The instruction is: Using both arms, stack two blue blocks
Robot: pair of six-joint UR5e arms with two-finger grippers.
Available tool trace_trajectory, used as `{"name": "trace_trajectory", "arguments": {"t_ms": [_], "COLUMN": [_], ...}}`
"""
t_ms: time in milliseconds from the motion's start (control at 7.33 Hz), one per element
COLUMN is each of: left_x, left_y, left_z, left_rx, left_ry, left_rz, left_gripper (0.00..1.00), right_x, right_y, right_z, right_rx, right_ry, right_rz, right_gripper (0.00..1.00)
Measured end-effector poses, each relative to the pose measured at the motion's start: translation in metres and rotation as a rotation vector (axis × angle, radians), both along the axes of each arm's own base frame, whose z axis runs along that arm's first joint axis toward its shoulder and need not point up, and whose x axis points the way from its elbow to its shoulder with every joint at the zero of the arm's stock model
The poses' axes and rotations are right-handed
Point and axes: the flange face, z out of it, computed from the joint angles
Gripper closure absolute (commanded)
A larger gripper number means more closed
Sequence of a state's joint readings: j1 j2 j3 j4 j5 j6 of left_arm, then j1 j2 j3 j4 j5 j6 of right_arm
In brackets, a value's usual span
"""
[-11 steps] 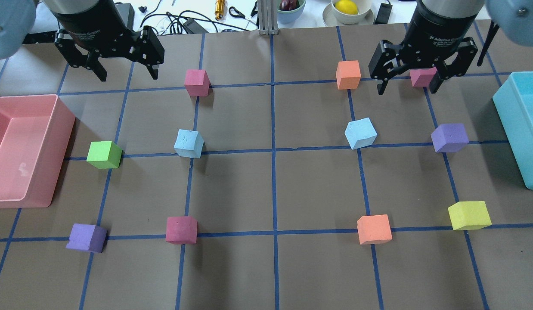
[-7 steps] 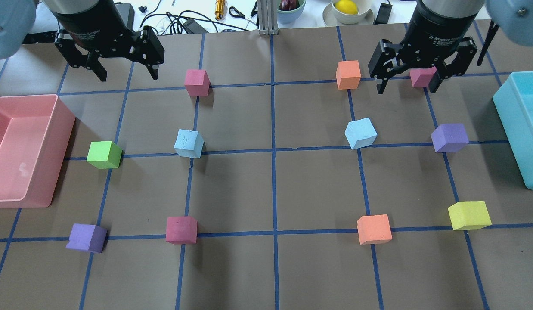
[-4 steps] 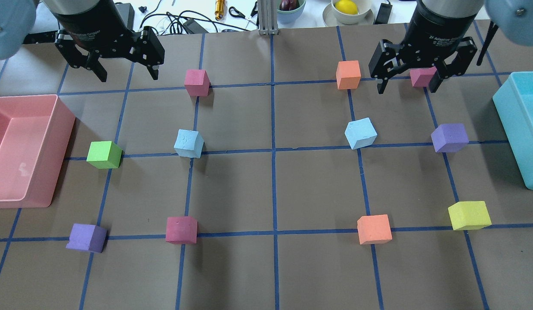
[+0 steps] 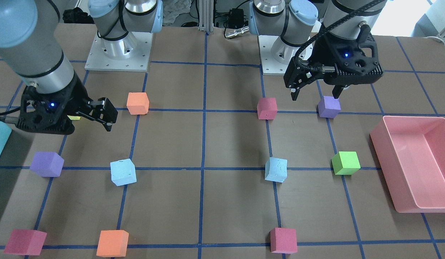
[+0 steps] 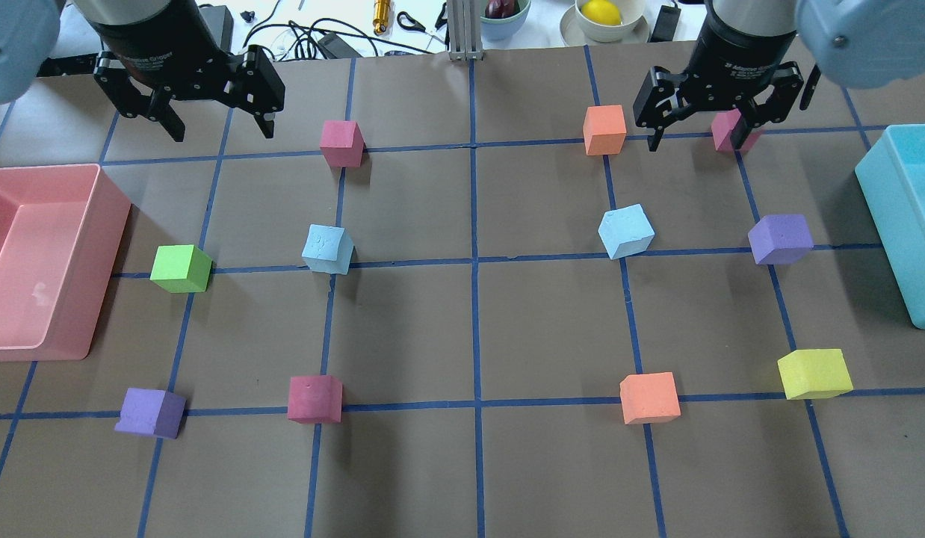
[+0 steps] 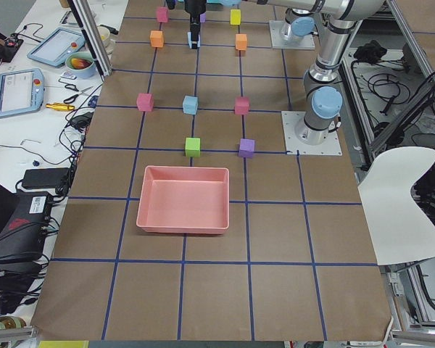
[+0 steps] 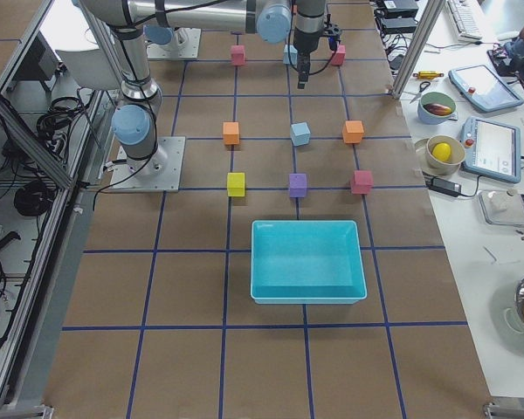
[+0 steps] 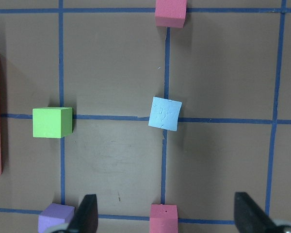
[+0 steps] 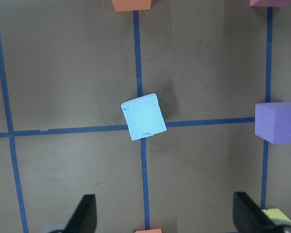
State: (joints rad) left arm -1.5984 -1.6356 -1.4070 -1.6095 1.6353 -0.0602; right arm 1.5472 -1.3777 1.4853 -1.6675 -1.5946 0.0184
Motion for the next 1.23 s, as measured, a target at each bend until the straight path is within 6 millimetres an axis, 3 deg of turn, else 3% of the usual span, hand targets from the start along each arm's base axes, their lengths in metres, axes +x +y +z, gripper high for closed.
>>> {"name": "trace_trajectory", "arguments": {"t_ms": [273, 545, 955, 1227], "left_x": [0.0, 0.0, 0.0, 0.0], "left_y": [0.001, 0.001, 0.001, 0.002], "left_z": [0.0, 0.0, 0.0, -0.001], "left_rx": [0.0, -0.001, 0.0, 0.002], "left_ry": [0.0, 0.0, 0.0, 0.0], "left_rz": [0.0, 0.0, 0.0, 0.001], "left_gripper": [0.0, 0.0, 0.0, 0.0], "right_x": [0.0, 0.001, 0.001, 0.002], "right_y": [-0.029, -0.044, -0.03, -0.015], "right_z": [-0.05, -0.105, -0.198, -0.222], "right_rx": [0.011, -0.027, -0.032, 0.007], "right_ry": [-0.006, -0.012, -0.016, -0.026], "right_rz": [0.016, 0.086, 0.102, 0.096], "right_gripper": [0.0, 0.0, 0.0, 0.0]}}
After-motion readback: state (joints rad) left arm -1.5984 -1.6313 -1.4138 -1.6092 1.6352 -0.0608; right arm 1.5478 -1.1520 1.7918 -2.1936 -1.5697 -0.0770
